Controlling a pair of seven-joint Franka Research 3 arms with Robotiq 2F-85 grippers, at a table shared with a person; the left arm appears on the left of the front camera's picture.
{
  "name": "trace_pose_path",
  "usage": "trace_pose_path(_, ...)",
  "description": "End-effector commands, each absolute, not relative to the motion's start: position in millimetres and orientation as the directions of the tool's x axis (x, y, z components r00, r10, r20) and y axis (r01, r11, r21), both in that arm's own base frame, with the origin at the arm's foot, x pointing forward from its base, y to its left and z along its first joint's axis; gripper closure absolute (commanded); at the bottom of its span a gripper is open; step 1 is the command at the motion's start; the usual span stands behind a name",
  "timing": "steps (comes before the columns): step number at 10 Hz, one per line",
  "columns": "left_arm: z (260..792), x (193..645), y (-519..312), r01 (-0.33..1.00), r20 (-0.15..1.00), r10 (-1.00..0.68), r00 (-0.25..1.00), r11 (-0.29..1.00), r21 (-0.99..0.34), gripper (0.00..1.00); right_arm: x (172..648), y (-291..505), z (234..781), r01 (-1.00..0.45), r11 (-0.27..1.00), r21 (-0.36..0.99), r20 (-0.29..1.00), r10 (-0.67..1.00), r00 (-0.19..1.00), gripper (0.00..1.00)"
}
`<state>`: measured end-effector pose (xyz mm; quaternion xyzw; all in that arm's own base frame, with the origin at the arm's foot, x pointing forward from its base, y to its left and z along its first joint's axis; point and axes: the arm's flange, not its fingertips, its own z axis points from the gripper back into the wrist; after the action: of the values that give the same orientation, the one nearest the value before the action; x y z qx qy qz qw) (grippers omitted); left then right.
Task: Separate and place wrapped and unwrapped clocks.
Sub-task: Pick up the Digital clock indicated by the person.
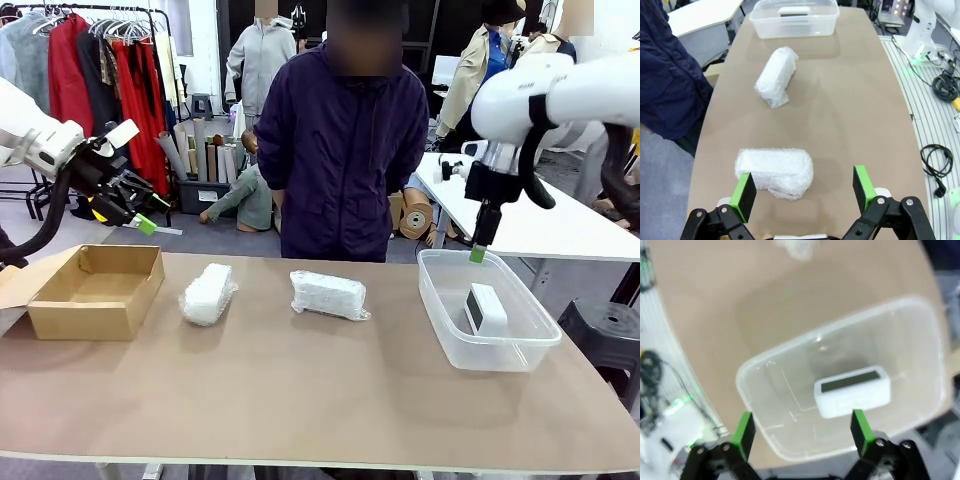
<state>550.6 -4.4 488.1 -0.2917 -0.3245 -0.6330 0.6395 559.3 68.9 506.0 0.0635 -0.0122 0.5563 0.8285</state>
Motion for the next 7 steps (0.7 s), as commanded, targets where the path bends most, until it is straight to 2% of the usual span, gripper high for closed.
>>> trace_pose_path(1,489,550,-5,0.999,0.787,-0.617,-0.015,0.026,0.04,0.0,553,57,524,-0.972,0.181,0.15,0.204,0.956,0.21,0.0)
trace_pose_path(2,489,550,-5,0.999,0.787,-0.617,-0.015,0.026,0.04,0.0,549,55,539,-0.991,0.077,0.111,0.281,0.954,0.106,0.0)
trace_pose_path(4,489,550,-5,0.999,0.787,-0.617,-0.015,0.026,0.04,0.0,548,46,558,-0.999,0.014,0.045,0.395,0.918,0.031,0.0)
trace_pose_path(7,489,550,-5,0.999,0.787,-0.617,-0.015,0.026,0.04,0.0,563,34,567,-1.0,0.01,0.024,0.574,0.818,0.022,0.0)
